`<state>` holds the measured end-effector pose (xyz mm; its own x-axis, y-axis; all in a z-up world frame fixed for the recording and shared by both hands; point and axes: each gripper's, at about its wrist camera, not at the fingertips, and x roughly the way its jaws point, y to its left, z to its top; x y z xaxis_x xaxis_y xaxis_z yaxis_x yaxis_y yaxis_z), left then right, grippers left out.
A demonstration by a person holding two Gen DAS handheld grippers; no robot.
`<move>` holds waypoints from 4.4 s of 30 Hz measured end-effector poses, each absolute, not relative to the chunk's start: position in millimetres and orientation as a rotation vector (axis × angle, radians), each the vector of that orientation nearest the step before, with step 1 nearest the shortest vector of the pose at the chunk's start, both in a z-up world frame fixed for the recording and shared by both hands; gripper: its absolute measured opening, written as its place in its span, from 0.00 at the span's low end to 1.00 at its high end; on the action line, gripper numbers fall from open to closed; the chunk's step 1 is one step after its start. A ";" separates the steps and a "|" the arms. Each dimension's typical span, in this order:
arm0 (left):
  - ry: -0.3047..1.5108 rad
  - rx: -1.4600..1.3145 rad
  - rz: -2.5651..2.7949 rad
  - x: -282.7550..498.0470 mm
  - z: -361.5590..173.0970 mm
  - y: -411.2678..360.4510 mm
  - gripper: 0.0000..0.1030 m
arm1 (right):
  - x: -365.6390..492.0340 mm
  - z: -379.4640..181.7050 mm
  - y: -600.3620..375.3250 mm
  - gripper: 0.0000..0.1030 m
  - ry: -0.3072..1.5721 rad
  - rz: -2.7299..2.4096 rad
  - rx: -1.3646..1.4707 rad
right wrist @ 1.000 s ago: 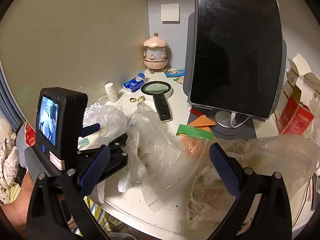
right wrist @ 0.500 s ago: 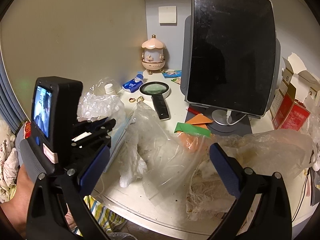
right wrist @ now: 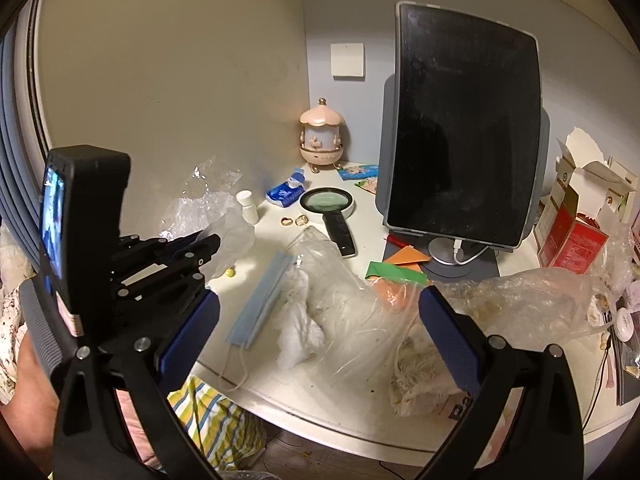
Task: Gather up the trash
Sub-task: 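Lift the clear plastic wrap with the left tool toward the wastebasket, then lower the plastic wrap into the wastebasket and open the left tool, then swing the left tool back up to the desk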
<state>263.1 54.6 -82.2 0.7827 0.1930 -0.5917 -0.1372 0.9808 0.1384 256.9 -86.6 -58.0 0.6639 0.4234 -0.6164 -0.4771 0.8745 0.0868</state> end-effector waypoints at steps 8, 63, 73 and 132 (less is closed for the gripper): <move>0.647 0.103 0.192 221.5 -76.1 43.0 0.07 | 223.1 -47.3 -88.2 0.94 0.645 0.537 -0.107; 1.013 0.021 0.129 -107.6 -284.2 40.9 0.07 | -28.0 -213.1 -46.2 0.94 0.839 0.636 -0.321; 1.144 -0.074 0.131 -126.8 -384.7 9.4 0.07 | -39.7 -309.9 -58.3 0.94 0.947 0.717 -0.420; 1.366 -0.071 0.262 -109.2 -556.5 40.0 0.81 | -19.7 -503.1 -54.0 0.94 1.062 0.849 -0.673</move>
